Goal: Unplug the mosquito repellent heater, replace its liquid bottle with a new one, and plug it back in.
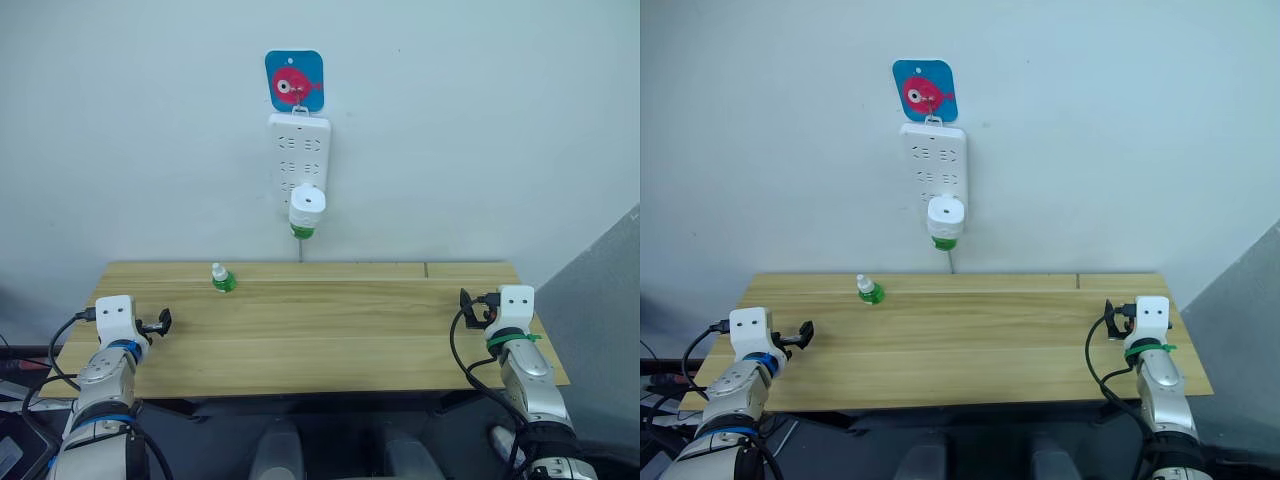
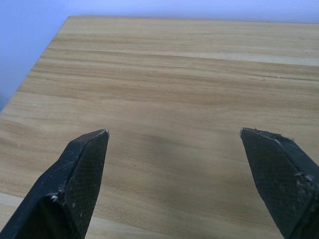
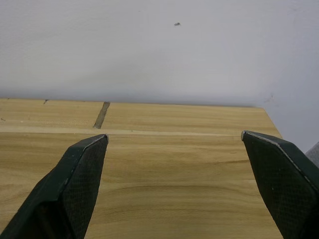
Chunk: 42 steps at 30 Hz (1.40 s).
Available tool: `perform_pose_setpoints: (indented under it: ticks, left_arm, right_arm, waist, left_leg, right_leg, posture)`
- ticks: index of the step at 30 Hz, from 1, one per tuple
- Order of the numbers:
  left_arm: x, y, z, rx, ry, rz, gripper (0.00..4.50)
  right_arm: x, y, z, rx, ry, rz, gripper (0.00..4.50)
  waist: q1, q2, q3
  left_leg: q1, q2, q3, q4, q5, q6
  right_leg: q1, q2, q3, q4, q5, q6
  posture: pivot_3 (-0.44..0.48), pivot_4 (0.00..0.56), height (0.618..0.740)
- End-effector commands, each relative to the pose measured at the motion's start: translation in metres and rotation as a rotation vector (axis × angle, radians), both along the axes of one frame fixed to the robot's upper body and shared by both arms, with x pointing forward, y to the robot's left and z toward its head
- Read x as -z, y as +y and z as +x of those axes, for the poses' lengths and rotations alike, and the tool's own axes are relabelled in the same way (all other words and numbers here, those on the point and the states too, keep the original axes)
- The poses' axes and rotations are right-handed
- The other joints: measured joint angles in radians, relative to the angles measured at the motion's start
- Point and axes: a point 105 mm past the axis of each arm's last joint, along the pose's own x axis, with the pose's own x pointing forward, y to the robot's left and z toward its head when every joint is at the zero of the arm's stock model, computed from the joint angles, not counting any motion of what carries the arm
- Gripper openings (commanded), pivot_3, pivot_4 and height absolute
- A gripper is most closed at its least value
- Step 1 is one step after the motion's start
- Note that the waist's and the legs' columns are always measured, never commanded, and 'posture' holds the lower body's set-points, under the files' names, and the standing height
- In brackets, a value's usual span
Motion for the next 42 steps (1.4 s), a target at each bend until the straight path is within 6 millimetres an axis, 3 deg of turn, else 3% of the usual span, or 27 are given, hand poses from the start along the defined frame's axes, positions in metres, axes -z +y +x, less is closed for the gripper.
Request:
perform_pose_setpoints:
  ticks: [1, 30, 36, 42]
  left_arm:
    - [-0.016, 0.006, 0.006, -0.004, -0.041, 0.033, 4.45]
    - [-0.021, 0.002, 0.008, 0.028, -0.083, 0.014, 4.45]
    - [-0.053, -0.002, 0.006, 0.140, -0.255, -0.078, 4.45]
    - [-0.117, -0.036, 0.006, 0.404, -0.377, -0.131, 4.45]
  right_arm:
    - [-0.014, -0.006, 0.001, 0.019, -0.058, -0.013, 4.50]
    - [-0.016, -0.006, 0.001, 0.026, -0.063, -0.016, 4.50]
    - [-0.022, -0.002, -0.002, -0.005, -0.072, -0.011, 4.50]
    - [-0.054, 0.021, -0.007, -0.152, -0.114, 0.037, 4.50]
  waist:
    - [0.000, 0.000, 0.000]
    - [-0.001, 0.002, 0.003]
    - [-0.004, 0.002, 0.007]
    - [-0.002, 0.004, 0.016]
  left_leg:
    - [0.000, 0.000, 0.000, 0.000, 0.000, 0.000]
    - [0.000, 0.000, 0.000, 0.000, 0.000, 0.000]
    - [-0.001, 0.001, 0.000, -0.003, 0.000, 0.000]
    - [-0.002, 0.001, -0.001, -0.007, 0.000, 0.000]
  right_leg:
    - [0.000, 0.000, 0.000, 0.000, 0.000, 0.000]
    - [0.000, 0.000, 0.000, -0.001, 0.000, 0.000]
    - [-0.001, 0.000, 0.000, -0.003, -0.001, -0.001]
    - [-0.003, -0.001, -0.001, -0.004, -0.003, -0.004]
  posture:
    - [0.379, 0.138, 0.740]
    - [0.378, 0.151, 0.740]
    - [0.391, 0.167, 0.740]
    - [0.416, 0.182, 0.740]
